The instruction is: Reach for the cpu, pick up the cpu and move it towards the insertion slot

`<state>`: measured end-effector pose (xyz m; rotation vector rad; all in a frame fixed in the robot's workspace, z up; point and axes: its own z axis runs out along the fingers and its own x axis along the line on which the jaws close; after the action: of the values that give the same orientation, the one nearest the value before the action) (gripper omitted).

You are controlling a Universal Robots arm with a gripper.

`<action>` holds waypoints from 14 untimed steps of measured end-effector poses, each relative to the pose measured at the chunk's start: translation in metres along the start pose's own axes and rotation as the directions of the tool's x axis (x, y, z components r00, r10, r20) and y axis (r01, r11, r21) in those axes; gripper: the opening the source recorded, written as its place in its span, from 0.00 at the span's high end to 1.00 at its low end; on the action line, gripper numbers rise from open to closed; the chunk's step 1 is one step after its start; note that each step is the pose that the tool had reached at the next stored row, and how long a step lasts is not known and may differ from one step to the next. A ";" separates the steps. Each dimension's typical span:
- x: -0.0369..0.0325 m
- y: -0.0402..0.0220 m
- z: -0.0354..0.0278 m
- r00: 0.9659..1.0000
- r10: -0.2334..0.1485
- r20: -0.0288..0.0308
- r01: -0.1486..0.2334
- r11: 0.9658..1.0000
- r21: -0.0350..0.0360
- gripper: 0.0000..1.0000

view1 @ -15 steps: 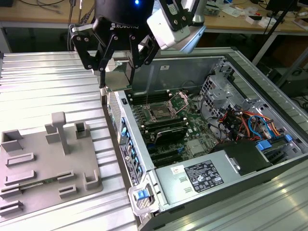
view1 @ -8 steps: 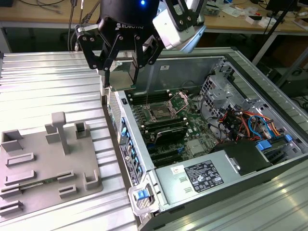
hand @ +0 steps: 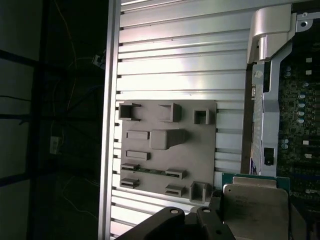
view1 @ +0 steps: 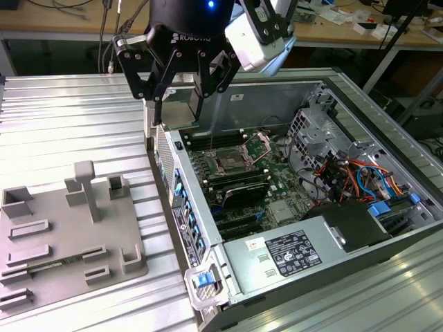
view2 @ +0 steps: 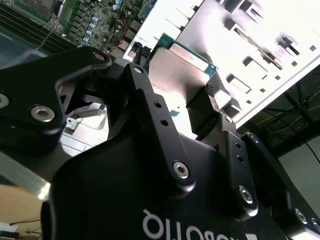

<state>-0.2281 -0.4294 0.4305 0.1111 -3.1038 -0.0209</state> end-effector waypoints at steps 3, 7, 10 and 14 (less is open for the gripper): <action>-0.0015 -0.0001 0.0000 1.000 0.000 0.000 0.000 1.000 0.000 0.45; -0.0027 -0.0002 -0.0001 1.000 0.000 0.000 0.000 1.000 0.000 0.45; -0.0037 -0.0003 -0.0001 1.000 0.000 0.000 0.000 1.000 0.000 0.45; -0.0053 -0.0004 -0.0002 1.000 0.000 0.000 0.000 1.000 0.000 0.45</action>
<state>-0.2228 -0.4294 0.4305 0.1112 -3.1038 -0.0208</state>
